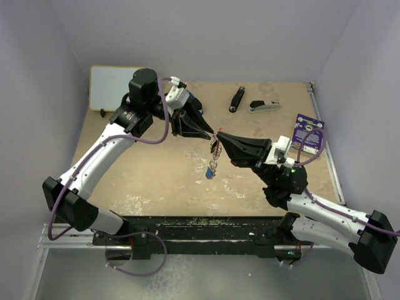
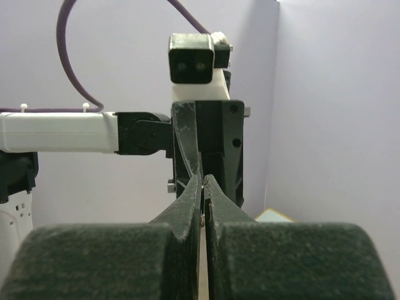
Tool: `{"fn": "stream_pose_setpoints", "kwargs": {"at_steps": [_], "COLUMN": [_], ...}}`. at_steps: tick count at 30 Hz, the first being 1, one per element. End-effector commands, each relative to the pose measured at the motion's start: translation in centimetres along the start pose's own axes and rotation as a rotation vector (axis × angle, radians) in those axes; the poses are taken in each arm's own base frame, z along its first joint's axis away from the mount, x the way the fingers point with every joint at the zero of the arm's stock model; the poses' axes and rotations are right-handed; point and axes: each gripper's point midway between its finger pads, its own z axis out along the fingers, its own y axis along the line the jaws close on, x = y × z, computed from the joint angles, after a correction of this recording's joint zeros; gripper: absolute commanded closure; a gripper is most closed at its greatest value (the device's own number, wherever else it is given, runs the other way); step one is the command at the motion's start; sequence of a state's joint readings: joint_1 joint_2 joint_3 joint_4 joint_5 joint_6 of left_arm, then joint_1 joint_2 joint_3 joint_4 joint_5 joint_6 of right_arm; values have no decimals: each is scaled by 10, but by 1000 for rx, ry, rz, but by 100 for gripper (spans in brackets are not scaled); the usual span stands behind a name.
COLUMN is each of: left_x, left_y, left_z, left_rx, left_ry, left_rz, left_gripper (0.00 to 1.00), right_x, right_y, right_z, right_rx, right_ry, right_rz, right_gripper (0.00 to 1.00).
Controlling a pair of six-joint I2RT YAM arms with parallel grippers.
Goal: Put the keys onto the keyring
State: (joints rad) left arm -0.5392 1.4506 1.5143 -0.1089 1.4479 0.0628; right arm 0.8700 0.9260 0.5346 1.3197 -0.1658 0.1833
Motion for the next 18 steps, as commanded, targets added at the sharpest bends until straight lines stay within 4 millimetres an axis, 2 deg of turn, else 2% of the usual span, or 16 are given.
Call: {"fn": "stream_pose_setpoints", "kwargs": {"at_steps": [1,7,18], "left_x": [-4,-12,-13], "left_y": [3,0,0], "left_z": [-9,-8,-3], "left_rx": [-66,-49,-36], "left_ry": [11,-2,-13], "left_rz": [76,93,104], "left_gripper": [73,73,73], "right_x": [-55,-51,-47], "right_y": [0,0,5], "right_z": [14,14,20], "right_rx": [9,8,-24], "right_ry": [-160,-160,-158], "right_rz": [-33,-22,7], "right_gripper": [100,100,100]}}
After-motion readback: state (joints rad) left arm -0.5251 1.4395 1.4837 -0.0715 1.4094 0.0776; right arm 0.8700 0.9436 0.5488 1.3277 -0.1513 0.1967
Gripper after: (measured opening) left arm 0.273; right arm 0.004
